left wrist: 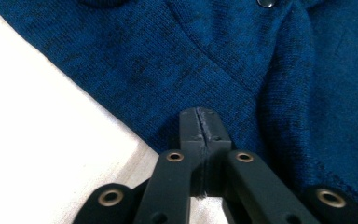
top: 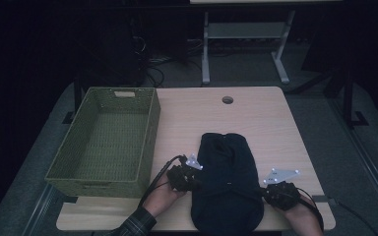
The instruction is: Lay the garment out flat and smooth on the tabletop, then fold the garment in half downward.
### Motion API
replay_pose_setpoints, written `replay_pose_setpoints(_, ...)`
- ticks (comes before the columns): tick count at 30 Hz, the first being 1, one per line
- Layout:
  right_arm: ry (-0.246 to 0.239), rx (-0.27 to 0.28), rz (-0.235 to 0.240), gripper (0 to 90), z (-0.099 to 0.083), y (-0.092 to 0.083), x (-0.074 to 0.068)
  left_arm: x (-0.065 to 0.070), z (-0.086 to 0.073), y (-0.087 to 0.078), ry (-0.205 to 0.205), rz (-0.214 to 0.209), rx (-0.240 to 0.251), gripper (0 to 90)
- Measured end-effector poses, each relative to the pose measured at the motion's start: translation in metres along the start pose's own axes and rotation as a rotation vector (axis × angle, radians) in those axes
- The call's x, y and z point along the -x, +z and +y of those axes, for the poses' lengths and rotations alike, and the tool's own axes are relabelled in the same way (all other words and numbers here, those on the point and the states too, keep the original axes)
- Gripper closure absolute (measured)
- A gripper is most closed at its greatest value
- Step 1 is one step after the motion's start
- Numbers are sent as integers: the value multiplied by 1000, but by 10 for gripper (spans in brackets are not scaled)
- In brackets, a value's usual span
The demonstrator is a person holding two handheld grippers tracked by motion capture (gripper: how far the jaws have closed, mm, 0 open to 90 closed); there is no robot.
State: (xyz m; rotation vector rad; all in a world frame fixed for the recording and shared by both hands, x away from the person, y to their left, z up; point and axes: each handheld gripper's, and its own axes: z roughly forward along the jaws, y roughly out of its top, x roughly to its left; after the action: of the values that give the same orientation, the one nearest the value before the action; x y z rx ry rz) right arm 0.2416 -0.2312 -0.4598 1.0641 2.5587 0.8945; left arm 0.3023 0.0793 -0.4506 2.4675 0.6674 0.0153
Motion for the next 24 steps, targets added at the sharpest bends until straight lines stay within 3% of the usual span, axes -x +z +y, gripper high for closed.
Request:
replay_pose_setpoints(3, 18, 0, 23, 826, 3, -1, 5, -3, 1, -1, -5, -14, 4, 819)
replay_pose_setpoints(6, 38, 9, 33, 793, 7, -3, 12, -5, 3, -3, 1, -2, -4, 804)
replay_pose_setpoints(8, 45, 22, 40, 717, 9, -3, 17, -9, 5, -4, -14, -24, 3, 726)
replay_pose_setpoints(12, 56, 50, 34, 601, 17, -6, 27, -17, 10, -7, -17, -10, 7, 610)
replay_pose_setpoints(18, 55, 68, 40, 532, 30, -6, 41, -30, 22, -11, -25, -7, 29, 479)
replay_pose_setpoints(24, 66, 75, 46, 506, 41, -6, 55, -42, 36, -21, -26, 23, 60, 446)
